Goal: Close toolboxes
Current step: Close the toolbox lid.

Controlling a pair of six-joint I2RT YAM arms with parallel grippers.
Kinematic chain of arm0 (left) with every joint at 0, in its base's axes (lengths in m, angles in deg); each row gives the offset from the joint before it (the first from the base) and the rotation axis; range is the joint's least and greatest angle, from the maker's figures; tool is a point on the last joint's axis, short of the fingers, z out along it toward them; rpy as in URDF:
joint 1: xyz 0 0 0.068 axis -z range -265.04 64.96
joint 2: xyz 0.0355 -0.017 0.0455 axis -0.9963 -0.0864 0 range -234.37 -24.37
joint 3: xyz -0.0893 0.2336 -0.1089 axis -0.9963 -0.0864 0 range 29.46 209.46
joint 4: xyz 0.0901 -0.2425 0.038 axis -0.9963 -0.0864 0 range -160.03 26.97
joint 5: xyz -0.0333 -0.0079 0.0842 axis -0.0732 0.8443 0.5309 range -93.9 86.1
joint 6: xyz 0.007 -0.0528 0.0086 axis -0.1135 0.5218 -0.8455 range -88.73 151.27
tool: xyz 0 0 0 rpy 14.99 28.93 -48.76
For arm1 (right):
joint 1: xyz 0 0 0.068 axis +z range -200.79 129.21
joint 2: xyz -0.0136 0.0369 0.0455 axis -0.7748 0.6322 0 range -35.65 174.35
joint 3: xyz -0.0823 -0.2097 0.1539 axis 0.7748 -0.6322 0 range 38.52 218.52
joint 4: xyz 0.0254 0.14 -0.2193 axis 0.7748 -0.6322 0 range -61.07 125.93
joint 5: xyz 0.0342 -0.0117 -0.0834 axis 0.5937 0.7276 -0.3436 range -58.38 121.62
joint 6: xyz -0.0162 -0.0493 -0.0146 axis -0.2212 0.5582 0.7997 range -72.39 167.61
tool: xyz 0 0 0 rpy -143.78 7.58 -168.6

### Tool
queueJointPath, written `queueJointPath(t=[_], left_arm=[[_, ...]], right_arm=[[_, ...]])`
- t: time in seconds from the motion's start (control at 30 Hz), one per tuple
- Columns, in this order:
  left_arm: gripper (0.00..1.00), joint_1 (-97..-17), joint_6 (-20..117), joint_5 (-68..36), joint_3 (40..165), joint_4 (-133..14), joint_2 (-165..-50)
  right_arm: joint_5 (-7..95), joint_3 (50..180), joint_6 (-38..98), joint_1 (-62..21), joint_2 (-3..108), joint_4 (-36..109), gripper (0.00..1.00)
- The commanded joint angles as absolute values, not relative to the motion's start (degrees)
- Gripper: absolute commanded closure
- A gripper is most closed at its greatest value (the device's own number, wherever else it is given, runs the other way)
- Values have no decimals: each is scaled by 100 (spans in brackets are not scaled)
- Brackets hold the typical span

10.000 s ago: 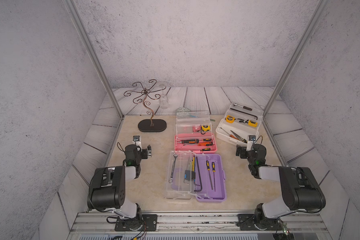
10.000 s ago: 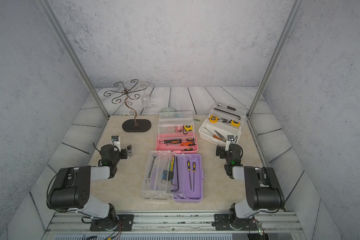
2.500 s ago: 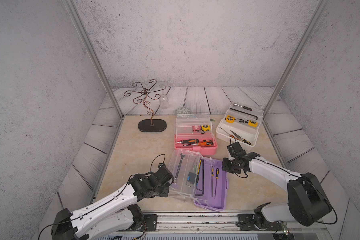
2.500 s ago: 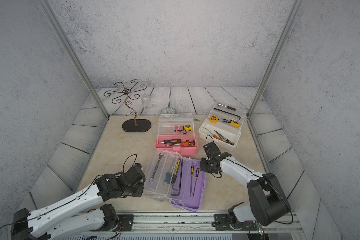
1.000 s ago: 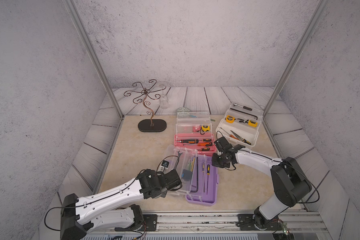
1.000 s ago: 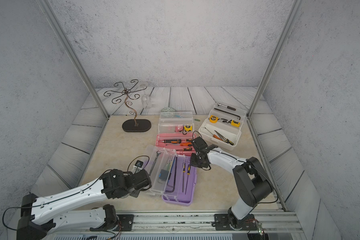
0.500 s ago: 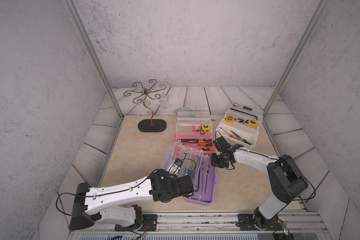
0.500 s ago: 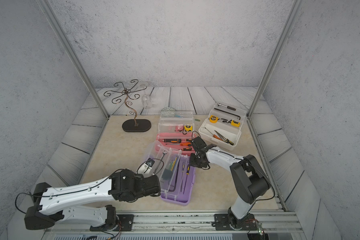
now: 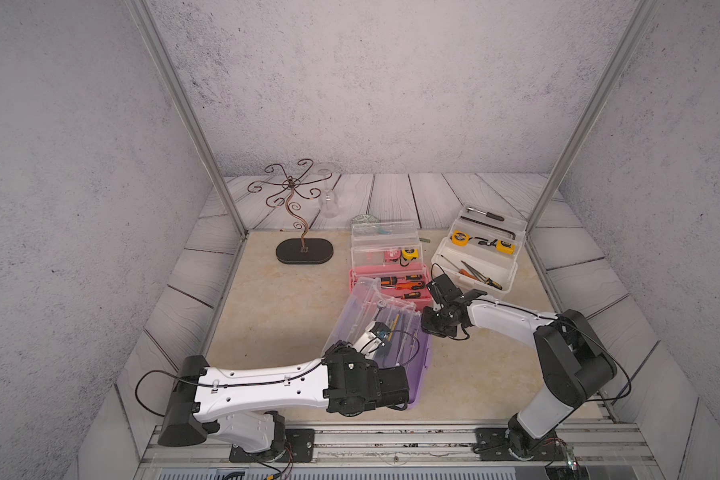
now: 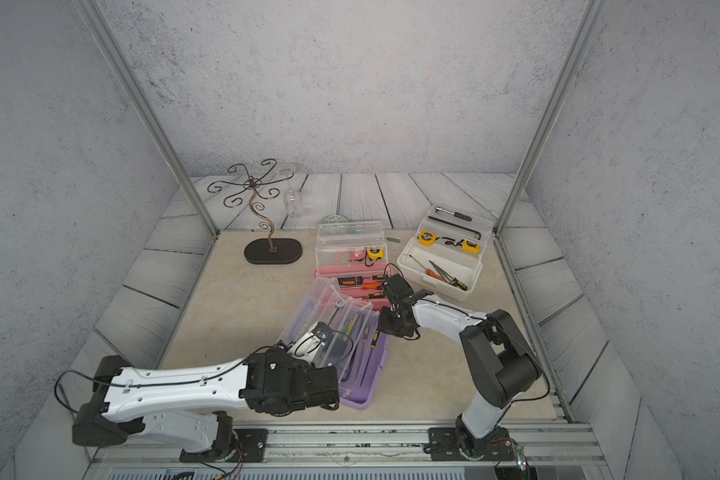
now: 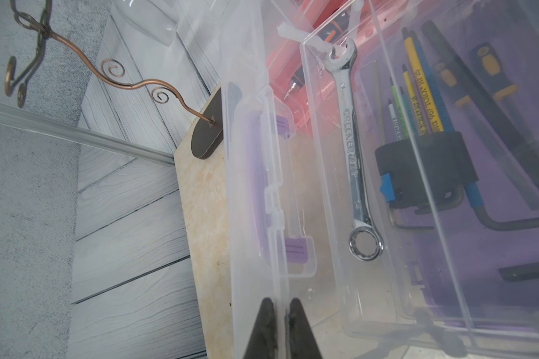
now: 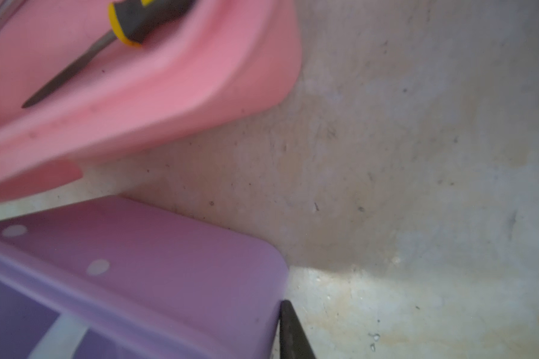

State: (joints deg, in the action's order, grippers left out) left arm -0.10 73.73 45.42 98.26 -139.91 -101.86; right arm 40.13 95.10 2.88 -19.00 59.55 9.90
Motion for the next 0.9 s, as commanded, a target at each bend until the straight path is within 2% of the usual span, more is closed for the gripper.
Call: queueJointPath(t=[0.0,0.1,0.17,0.3,0.4,0.57,0.7,0.87], left_arm=[[100,316,6906,3908,9938,-12805,-10481],[94,388,7018,3865,9989,-12794,-10663],[86,425,7073,3840,10064,-12789,-10777],[61,449,7076,3728,10183,-12603,-10896],[50,443,6929,3662,10293,-12375,-10931],[40,379,6530,3556,10159,-11606,-10784],[39,88,6256,3333,10145,-11211,-10708],[35,-285,6079,3097,10161,-10827,-10606]], right_arm=[[4735,9460,332,-1756,6121,2220,77],[4709,9425,305,-1757,6087,2241,76],[4683,9392,298,-1759,6060,2239,74],[4648,9293,279,-1756,5990,2228,72],[4631,9245,290,-1757,5930,2197,70],[4595,9197,314,-1757,5826,2136,70],[4507,9170,357,-1756,5749,2057,70],[4463,9126,384,-1763,5695,2028,64]])
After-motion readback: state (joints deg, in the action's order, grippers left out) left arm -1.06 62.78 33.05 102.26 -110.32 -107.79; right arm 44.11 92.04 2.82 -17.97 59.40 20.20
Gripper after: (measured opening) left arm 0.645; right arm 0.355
